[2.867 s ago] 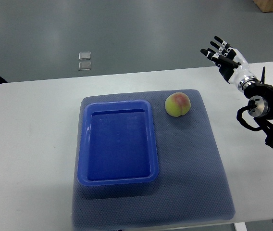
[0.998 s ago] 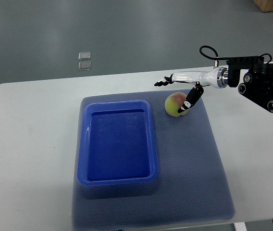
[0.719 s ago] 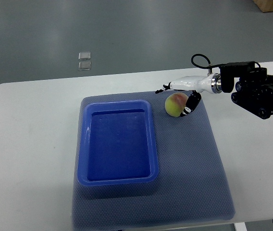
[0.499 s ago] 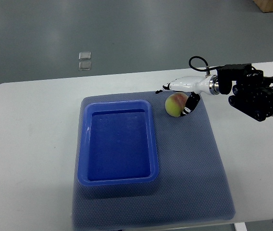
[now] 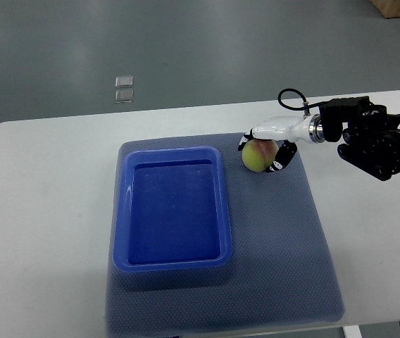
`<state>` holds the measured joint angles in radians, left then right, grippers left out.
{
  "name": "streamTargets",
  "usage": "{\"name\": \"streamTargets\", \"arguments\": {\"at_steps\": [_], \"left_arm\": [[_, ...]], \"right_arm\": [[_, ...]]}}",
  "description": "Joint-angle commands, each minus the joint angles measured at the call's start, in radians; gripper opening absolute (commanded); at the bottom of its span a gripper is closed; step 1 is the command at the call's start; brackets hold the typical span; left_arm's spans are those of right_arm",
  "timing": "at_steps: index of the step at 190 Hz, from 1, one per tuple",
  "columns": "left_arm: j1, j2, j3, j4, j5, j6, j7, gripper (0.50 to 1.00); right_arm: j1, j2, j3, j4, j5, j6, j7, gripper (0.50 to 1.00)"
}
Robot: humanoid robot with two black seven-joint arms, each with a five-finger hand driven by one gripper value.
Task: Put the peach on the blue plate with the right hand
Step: 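Lift the peach with the right hand and carry it over the blue tray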
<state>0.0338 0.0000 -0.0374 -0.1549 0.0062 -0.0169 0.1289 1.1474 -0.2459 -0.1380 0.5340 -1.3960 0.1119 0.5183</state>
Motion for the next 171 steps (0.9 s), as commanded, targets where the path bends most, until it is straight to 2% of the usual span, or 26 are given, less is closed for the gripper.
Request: {"name": "streamTargets", "arguments": {"at_steps": [1,28,73,78,92,114,115,125,171], "left_arm": [[0.0,0.0,-0.001,-0.002,0.0,0.0,0.0,1.0],[0.0,0.0,-0.001,-0.002,0.0,0.0,0.0,1.0],[0.0,0.0,-0.001,-0.002,0.0,0.0,0.0,1.0],[0.0,0.0,-0.001,-0.002,0.0,0.0,0.0,1.0],[0.0,0.0,-0.001,-0.002,0.0,0.0,0.0,1.0],[0.0,0.0,-0.001,0.0,0.0,0.0,0.0,1.0],[0.0,0.0,-0.001,0.0,0.0,0.0,0.002,1.0],[0.0,0.0,-0.001,0.0,0.0,0.0,0.002,1.0],[0.0,0.0,0.001,0.0,0.0,0.0,0.0,1.0]], "right_arm": [[0.0,0.0,0.0,0.0,-0.001,-0.001,-0.001,0.646],[0.025,0.0,0.006,0.0,0.0,-0.001,-0.001,0.601],[0.087,-0.001,0.018,0.011,0.018,-0.015,0.008,0.596],[0.107,0.002,0.018,0.024,0.02,-0.037,0.028,0.596],[0.11,0.004,0.02,0.031,0.02,-0.041,0.032,0.596],[0.126,0.045,0.018,0.05,0.02,-0.051,0.037,0.601],[0.13,0.08,0.018,0.05,0.018,-0.051,0.042,0.603],[0.133,0.114,0.018,0.054,0.018,-0.052,0.043,0.605],[0.166,0.23,0.018,0.08,0.018,-0.049,0.043,0.613]]}}
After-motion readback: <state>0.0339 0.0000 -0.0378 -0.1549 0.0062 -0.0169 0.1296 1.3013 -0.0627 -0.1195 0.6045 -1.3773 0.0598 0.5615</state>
